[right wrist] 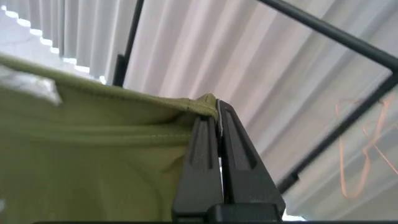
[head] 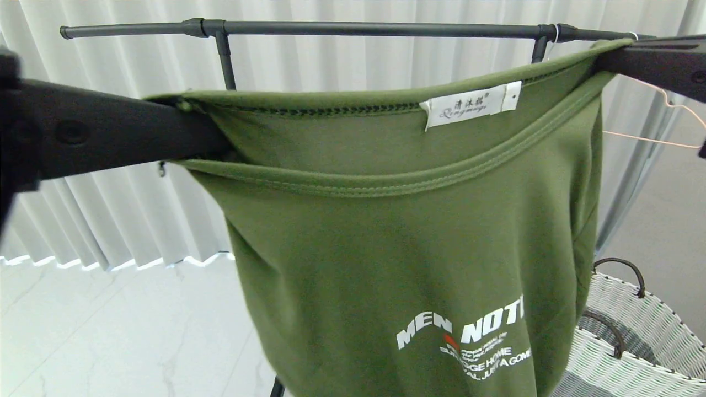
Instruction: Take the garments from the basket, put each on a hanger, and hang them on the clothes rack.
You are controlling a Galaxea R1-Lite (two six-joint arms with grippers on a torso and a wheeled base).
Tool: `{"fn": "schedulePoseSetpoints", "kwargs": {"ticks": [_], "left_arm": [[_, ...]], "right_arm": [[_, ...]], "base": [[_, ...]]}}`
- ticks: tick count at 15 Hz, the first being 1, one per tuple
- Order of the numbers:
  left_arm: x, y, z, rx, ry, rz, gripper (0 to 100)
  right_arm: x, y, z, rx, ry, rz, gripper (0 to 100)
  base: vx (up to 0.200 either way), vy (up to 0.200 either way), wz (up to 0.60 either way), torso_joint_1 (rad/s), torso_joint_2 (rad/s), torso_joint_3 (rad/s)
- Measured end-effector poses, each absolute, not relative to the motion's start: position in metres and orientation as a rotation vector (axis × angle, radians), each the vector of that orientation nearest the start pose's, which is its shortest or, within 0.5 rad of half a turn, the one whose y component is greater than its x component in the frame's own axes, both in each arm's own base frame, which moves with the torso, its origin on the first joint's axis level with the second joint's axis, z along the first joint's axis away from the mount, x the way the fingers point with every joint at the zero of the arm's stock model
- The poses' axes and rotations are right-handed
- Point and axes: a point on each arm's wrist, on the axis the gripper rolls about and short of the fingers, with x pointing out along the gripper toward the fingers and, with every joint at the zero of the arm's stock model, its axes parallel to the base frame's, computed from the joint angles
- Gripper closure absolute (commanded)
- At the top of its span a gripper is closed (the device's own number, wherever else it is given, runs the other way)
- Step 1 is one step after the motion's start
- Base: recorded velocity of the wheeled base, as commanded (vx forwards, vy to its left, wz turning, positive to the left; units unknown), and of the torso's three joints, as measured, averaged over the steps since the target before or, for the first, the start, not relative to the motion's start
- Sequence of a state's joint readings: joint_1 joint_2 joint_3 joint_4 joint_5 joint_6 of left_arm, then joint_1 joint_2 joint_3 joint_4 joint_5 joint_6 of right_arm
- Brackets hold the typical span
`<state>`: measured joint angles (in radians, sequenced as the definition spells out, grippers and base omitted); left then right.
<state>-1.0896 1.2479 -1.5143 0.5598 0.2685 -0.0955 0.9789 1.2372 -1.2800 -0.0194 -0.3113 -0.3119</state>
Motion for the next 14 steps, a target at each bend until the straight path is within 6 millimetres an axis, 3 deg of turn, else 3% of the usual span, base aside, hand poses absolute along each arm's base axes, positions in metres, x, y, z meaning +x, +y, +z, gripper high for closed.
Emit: {"fn": "schedulePoseSetpoints", "kwargs": {"ticks": [3, 7, 9, 12, 14], "left_arm": [[0.056, -0.117, 0.38, 0.075, 0.24, -0.911, 100], [0.053, -0.112, 0.383, 0.077, 0.218, -0.913, 100], [0.059, -0.112, 0.384, 0.104, 0.204, -0.87, 100], [0.084, -0.119, 0.39, 0.117, 0.153, -0.718, 100], [0.095, -0.128, 0.392, 0.107, 0.14, -0.688, 100]], "right_arm": [[0.113, 0.156, 0.365, -0.282, -0.139, 0.654, 100], [0.115, 0.155, 0.364, -0.287, -0.128, 0.625, 100], [0.118, 0.147, 0.366, -0.283, -0.127, 0.568, 100], [0.118, 0.133, 0.371, -0.269, -0.142, 0.515, 100], [0.116, 0.129, 0.365, -0.285, -0.12, 0.512, 100]], "base": [[0.0, 0.0, 0.0, 0.0, 0.0, 0.0], [0.0, 0.0, 0.0, 0.0, 0.0, 0.0], [0.0, 0.0, 0.0, 0.0, 0.0, 0.0], [0.0, 0.0, 0.0, 0.0, 0.0, 0.0], [0.0, 0.0, 0.0, 0.0, 0.0, 0.0]]}}
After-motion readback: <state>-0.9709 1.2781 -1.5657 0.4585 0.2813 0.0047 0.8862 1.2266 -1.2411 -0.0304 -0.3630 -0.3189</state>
